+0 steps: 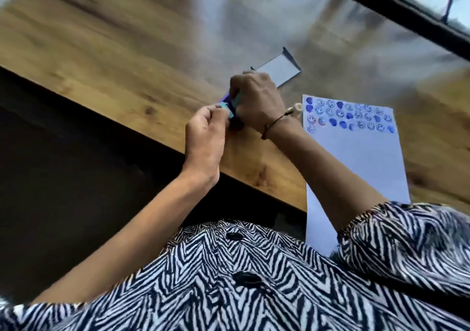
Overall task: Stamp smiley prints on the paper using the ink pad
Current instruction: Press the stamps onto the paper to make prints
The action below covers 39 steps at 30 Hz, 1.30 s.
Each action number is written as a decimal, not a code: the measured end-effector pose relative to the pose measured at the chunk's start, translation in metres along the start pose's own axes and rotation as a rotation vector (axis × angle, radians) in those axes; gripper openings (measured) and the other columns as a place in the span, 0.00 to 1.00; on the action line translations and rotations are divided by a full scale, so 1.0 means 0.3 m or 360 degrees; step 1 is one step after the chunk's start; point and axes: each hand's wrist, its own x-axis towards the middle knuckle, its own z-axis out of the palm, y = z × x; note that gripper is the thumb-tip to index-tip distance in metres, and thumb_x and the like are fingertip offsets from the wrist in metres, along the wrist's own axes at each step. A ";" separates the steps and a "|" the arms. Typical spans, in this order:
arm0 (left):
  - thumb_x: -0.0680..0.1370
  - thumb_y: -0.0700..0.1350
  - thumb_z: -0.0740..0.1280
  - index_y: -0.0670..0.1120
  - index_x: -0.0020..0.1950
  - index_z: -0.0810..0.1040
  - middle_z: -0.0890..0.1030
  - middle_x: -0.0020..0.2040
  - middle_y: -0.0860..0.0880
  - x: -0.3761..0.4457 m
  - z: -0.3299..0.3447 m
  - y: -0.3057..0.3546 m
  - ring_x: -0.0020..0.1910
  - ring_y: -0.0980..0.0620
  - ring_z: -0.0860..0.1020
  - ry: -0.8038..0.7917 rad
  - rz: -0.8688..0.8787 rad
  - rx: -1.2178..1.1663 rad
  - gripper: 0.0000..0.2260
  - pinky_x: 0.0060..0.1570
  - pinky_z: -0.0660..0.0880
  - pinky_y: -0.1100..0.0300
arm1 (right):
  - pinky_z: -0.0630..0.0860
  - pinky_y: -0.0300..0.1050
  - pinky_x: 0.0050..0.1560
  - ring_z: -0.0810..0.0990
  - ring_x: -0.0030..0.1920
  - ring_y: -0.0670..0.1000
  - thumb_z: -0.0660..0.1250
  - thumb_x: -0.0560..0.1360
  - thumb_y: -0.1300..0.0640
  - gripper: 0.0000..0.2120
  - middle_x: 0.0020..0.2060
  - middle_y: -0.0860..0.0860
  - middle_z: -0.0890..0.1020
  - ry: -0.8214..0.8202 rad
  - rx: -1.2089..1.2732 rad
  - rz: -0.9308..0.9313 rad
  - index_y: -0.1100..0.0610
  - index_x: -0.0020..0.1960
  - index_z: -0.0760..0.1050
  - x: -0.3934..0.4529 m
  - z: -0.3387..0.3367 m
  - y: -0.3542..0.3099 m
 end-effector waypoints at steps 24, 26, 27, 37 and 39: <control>0.67 0.41 0.57 0.42 0.36 0.75 0.81 0.33 0.44 -0.160 0.298 -0.149 0.33 0.47 0.80 -0.1476 0.1546 0.2428 0.08 0.33 0.77 0.58 | 0.68 0.47 0.51 0.77 0.51 0.59 0.65 0.69 0.63 0.10 0.48 0.61 0.81 0.0276 0.0081 0.0679 0.60 0.49 0.79 -0.305 -0.118 0.397; 0.67 0.41 0.56 0.40 0.38 0.75 0.82 0.35 0.43 -0.163 0.300 -0.155 0.36 0.46 0.81 -0.1423 0.1503 0.2396 0.09 0.36 0.78 0.58 | 0.67 0.47 0.52 0.76 0.53 0.59 0.64 0.69 0.64 0.10 0.50 0.61 0.80 0.0265 0.0025 0.0672 0.60 0.50 0.78 -0.303 -0.115 0.399; 0.68 0.41 0.55 0.39 0.40 0.75 0.82 0.37 0.41 -0.167 0.301 -0.156 0.39 0.44 0.82 -0.1413 0.1436 0.2356 0.10 0.39 0.78 0.56 | 0.67 0.47 0.52 0.76 0.53 0.59 0.63 0.69 0.64 0.11 0.50 0.61 0.80 0.0266 0.0006 0.0670 0.60 0.50 0.78 -0.302 -0.115 0.399; 0.76 0.43 0.54 0.39 0.52 0.68 0.77 0.56 0.39 -0.165 0.307 -0.144 0.59 0.43 0.72 -0.1365 0.1118 0.2313 0.11 0.51 0.67 0.53 | 0.66 0.47 0.49 0.76 0.52 0.59 0.61 0.69 0.64 0.11 0.49 0.61 0.79 0.0253 -0.0108 0.0660 0.61 0.49 0.77 -0.300 -0.105 0.395; 0.75 0.44 0.54 0.39 0.52 0.68 0.77 0.55 0.40 -0.163 0.306 -0.143 0.60 0.44 0.72 -0.1383 0.1109 0.2315 0.11 0.52 0.70 0.50 | 0.67 0.46 0.47 0.76 0.51 0.59 0.61 0.69 0.64 0.11 0.49 0.62 0.79 0.0261 -0.0095 0.0674 0.61 0.49 0.77 -0.299 -0.105 0.391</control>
